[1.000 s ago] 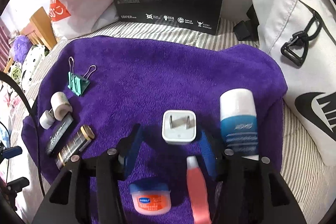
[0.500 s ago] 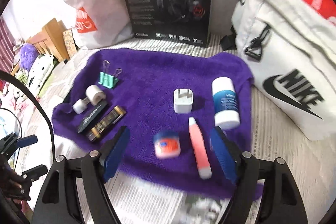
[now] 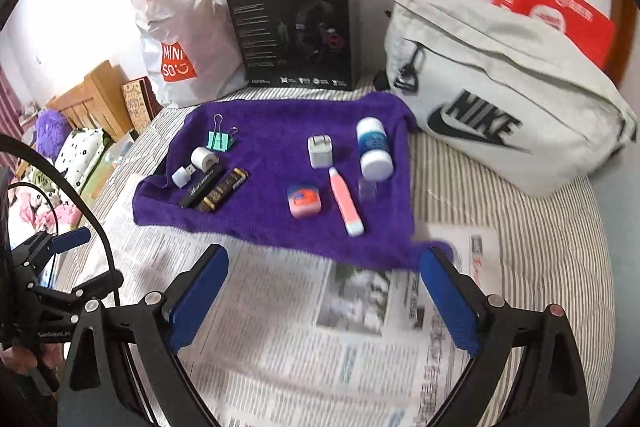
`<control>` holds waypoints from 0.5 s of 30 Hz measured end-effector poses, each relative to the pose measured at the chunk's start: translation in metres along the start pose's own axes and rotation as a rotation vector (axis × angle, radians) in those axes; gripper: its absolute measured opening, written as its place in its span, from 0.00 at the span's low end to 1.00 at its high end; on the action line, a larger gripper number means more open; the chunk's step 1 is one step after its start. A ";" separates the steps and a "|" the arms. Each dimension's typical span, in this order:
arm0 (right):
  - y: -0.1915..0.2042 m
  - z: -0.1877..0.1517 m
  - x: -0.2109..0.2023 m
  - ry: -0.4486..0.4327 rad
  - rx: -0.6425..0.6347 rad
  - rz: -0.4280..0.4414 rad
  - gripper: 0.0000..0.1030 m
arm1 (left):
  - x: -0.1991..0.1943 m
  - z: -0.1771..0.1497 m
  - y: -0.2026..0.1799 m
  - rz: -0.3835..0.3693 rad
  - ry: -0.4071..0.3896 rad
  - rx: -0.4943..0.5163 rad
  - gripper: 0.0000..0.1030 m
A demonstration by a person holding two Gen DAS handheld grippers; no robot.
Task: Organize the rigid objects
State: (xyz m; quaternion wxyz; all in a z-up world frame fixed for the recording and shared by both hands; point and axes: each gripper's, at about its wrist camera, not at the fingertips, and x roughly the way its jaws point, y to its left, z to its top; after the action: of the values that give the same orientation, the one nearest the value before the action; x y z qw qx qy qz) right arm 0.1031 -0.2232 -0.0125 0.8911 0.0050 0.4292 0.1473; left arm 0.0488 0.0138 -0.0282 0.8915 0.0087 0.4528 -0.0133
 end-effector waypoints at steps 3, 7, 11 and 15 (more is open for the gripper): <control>-0.003 -0.014 -0.010 0.000 0.019 -0.018 1.00 | -0.009 -0.001 -0.008 0.011 -0.018 0.001 0.92; -0.006 -0.031 -0.024 -0.001 0.050 -0.048 1.00 | -0.024 -0.003 -0.018 0.047 -0.055 0.006 0.92; -0.010 -0.045 -0.040 -0.009 0.086 -0.050 1.00 | -0.040 -0.006 -0.028 0.043 -0.090 -0.002 0.92; -0.010 -0.056 -0.057 -0.017 0.103 -0.066 1.00 | -0.055 -0.010 -0.038 0.047 -0.112 -0.005 0.94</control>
State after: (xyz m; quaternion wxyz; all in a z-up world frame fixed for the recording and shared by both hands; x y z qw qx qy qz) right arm 0.0292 -0.2550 -0.0055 0.8976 0.0379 0.4285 0.0957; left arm 0.0074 -0.0227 0.0106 0.9156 0.0165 0.4017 0.0082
